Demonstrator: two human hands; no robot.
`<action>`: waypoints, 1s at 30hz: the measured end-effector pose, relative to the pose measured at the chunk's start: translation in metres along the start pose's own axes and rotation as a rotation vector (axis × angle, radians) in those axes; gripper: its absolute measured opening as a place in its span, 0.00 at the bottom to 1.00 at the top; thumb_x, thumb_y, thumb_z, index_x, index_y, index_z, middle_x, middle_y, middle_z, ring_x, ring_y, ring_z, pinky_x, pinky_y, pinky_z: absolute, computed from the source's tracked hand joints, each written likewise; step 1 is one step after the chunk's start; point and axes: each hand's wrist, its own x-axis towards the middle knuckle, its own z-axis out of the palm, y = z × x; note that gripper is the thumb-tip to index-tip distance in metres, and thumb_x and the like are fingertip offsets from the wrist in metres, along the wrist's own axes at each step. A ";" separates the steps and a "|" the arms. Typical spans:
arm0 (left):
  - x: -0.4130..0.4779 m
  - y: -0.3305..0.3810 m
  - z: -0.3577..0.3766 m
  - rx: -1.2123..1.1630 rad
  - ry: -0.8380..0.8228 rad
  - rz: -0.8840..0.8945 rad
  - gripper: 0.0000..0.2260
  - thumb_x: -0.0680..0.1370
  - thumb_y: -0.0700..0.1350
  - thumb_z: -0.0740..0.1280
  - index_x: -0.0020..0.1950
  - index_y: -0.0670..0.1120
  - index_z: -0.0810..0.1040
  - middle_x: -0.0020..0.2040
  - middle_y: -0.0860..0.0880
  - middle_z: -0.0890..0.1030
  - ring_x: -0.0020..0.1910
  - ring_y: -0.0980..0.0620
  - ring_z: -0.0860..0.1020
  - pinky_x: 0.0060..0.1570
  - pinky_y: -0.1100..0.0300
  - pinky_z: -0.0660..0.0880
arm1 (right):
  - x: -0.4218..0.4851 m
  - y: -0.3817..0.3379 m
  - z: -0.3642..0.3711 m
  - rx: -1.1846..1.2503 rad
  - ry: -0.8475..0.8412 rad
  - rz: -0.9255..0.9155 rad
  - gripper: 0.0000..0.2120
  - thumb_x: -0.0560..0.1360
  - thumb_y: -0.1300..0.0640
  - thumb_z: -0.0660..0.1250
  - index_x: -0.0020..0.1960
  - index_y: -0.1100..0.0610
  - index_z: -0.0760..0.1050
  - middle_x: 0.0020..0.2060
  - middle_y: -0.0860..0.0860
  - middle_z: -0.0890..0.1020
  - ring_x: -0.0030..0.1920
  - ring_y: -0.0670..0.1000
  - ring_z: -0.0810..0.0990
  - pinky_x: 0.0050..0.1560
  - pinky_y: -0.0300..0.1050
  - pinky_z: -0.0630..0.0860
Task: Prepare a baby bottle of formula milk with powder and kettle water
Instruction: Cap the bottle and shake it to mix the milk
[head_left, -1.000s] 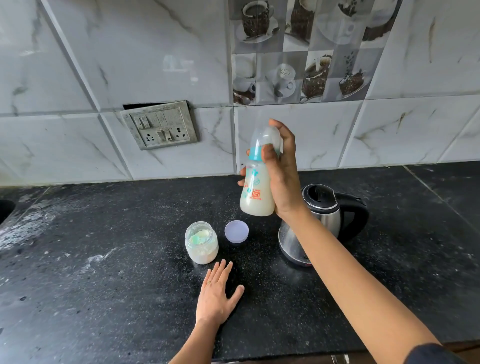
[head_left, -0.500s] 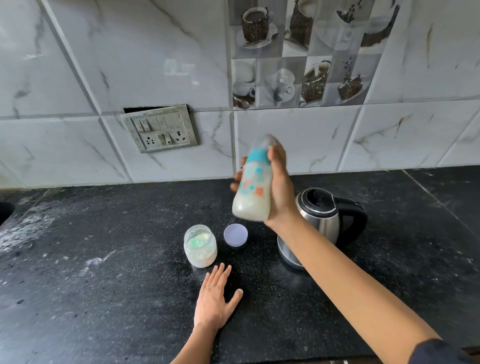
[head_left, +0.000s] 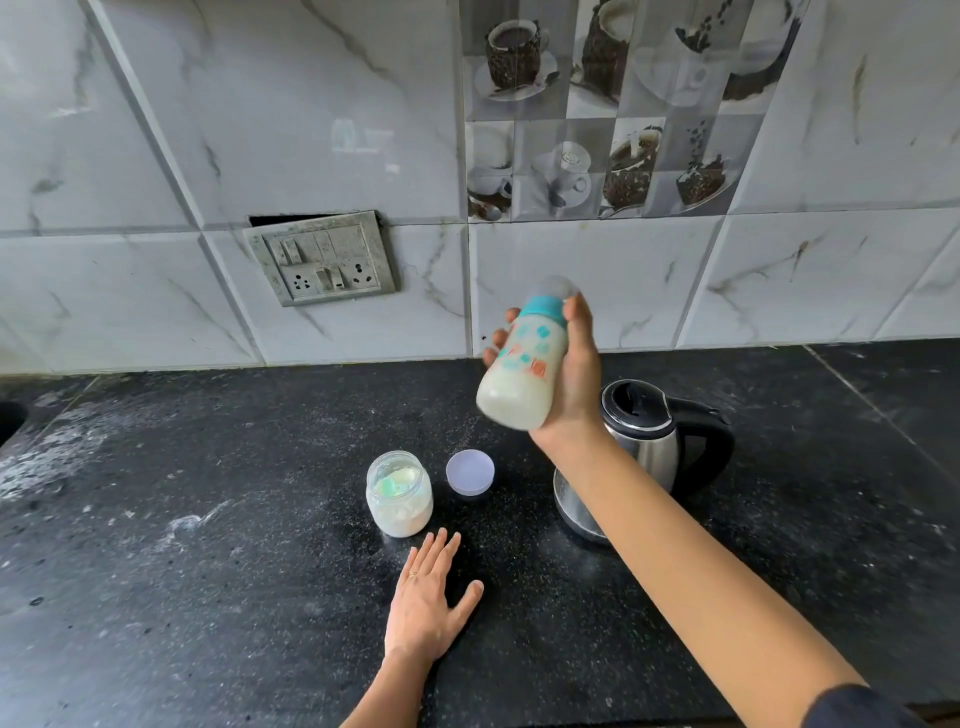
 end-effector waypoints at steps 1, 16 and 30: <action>0.000 0.000 0.001 -0.001 0.001 -0.001 0.32 0.76 0.67 0.54 0.77 0.56 0.53 0.77 0.57 0.51 0.74 0.64 0.42 0.73 0.64 0.37 | 0.001 -0.003 0.000 0.017 0.015 0.006 0.27 0.72 0.41 0.65 0.64 0.54 0.64 0.39 0.53 0.78 0.33 0.52 0.80 0.34 0.47 0.79; 0.000 -0.001 0.000 -0.021 0.006 0.005 0.33 0.75 0.67 0.54 0.77 0.55 0.54 0.77 0.56 0.52 0.74 0.63 0.43 0.71 0.67 0.35 | -0.017 -0.002 -0.007 -0.071 -0.069 0.077 0.20 0.76 0.43 0.58 0.60 0.56 0.68 0.39 0.54 0.78 0.31 0.52 0.79 0.32 0.45 0.79; 0.000 -0.002 0.000 0.003 0.001 0.007 0.32 0.76 0.67 0.53 0.77 0.56 0.53 0.77 0.57 0.51 0.74 0.64 0.41 0.71 0.67 0.34 | -0.021 -0.003 0.002 0.115 0.038 0.077 0.22 0.75 0.40 0.58 0.45 0.60 0.73 0.37 0.52 0.77 0.31 0.50 0.79 0.33 0.41 0.79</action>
